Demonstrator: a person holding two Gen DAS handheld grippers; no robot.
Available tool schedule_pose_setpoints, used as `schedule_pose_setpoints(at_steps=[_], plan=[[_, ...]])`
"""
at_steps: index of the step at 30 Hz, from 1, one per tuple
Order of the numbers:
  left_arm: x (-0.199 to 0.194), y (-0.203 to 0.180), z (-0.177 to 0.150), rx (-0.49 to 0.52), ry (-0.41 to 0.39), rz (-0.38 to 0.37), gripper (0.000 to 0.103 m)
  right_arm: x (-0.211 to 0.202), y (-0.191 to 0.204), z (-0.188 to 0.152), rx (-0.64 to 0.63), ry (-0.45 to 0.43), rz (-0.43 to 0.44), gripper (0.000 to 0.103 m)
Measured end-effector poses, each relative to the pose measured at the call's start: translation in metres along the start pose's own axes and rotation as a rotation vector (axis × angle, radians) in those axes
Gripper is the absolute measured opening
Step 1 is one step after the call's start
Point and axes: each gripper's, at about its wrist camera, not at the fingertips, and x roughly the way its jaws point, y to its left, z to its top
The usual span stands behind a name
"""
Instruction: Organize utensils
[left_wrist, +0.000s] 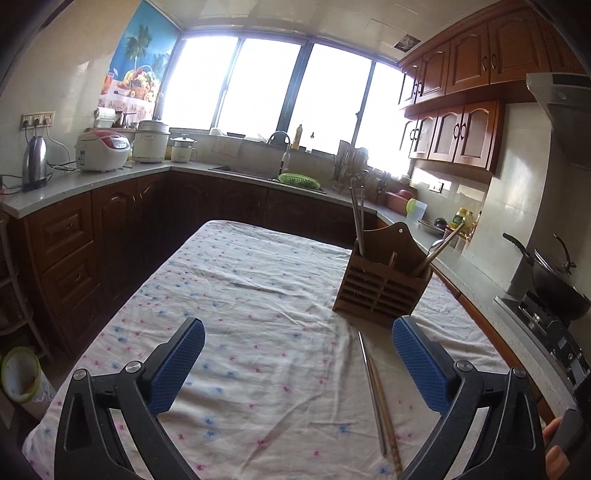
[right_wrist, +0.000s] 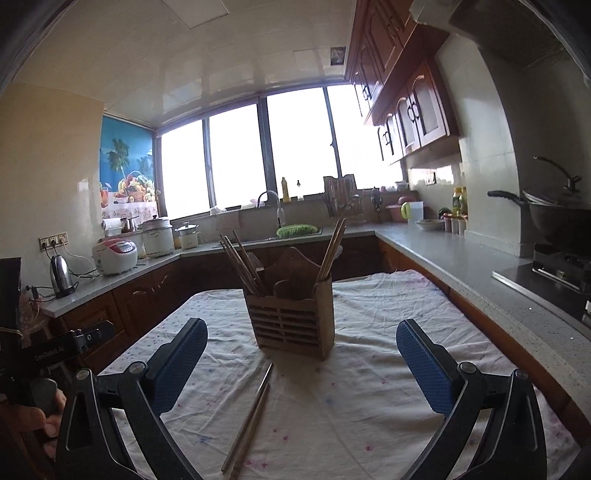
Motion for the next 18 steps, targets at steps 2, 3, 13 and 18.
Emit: schedule_pose_setpoints(at_steps=[2, 3, 13, 18], plan=[[-0.006, -0.001, -0.009, 0.018, -0.008, 0.010, 0.102, -0.010, -0.003, -0.005, 0.004, -0.033, -0.009, 0.103], [-0.009, -0.002, -0.014, 0.025, -0.012, 0.011, 0.102, -0.013, -0.004, -0.007, 0.007, -0.038, -0.012, 0.103], [-0.025, -0.015, -0.041, 0.096, -0.037, 0.054, 0.102, -0.027, -0.013, -0.024, 0.005, -0.041, -0.034, 0.103], [-0.030, -0.020, -0.049, 0.111, -0.037, 0.058, 0.102, -0.028, -0.012, -0.033, -0.014, -0.022, -0.042, 0.103]])
